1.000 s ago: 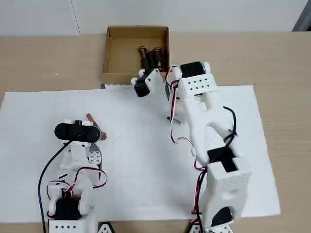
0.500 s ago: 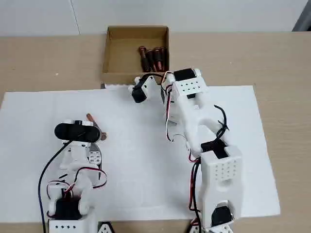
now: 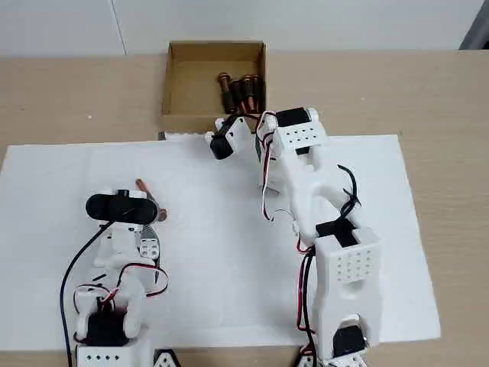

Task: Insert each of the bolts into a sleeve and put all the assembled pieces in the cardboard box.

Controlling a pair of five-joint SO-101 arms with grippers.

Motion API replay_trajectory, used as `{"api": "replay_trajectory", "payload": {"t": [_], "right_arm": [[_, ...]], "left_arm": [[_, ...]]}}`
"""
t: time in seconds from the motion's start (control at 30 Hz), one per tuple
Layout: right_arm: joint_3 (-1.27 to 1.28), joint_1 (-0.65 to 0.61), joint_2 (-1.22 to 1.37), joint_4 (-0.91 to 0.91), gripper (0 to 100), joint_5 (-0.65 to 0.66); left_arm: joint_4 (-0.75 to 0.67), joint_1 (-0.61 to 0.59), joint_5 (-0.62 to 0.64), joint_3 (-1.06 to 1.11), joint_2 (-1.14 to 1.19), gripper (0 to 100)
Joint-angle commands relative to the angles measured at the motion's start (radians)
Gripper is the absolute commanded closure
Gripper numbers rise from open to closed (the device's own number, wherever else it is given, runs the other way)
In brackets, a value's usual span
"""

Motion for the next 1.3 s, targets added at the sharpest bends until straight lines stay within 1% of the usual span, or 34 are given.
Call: {"api": "replay_trajectory", "payload": {"t": [0.0, 0.2, 0.5, 0.63, 0.73, 0.93, 1.0, 1.17, 1.27], "right_arm": [[0.014, -0.01, -0.051, 0.03, 99.5, -0.017], [0.014, -0.007, -0.194, 0.087, 99.5, -0.121], [0.015, -0.007, -0.45, 0.234, 99.5, -0.327], [0.049, -0.002, -0.598, 0.255, 99.5, -0.483], [0.132, 0.008, -0.745, 0.252, 99.5, -0.605], [0.423, 0.012, -1.084, 0.249, 99.5, -0.741], [0.534, 0.012, -1.208, 0.248, 99.5, -0.763], [0.781, 0.013, -1.517, 0.242, 99.5, -0.764], [0.875, 0.059, -1.67, 0.222, 99.5, -0.764]], "left_arm": [[-0.002, -0.003, 0.005, -0.005, -0.009, 99], [-0.003, -0.002, 0.005, -0.007, -0.009, 99], [-0.003, -0.002, 0.005, -0.007, -0.009, 99], [-0.005, -0.002, 0.006, -0.007, -0.009, 99], [-0.005, -0.002, 0.008, -0.007, -0.009, 99], [0.015, -0.011, 0.009, -0.048, -0.006, 99], [0.044, -0.011, 0.009, -0.085, -0.006, 99], [0.12, -0.011, 0.009, -0.196, -0.005, 99], [0.158, -0.011, 0.009, -0.26, -0.005, 99]]}}
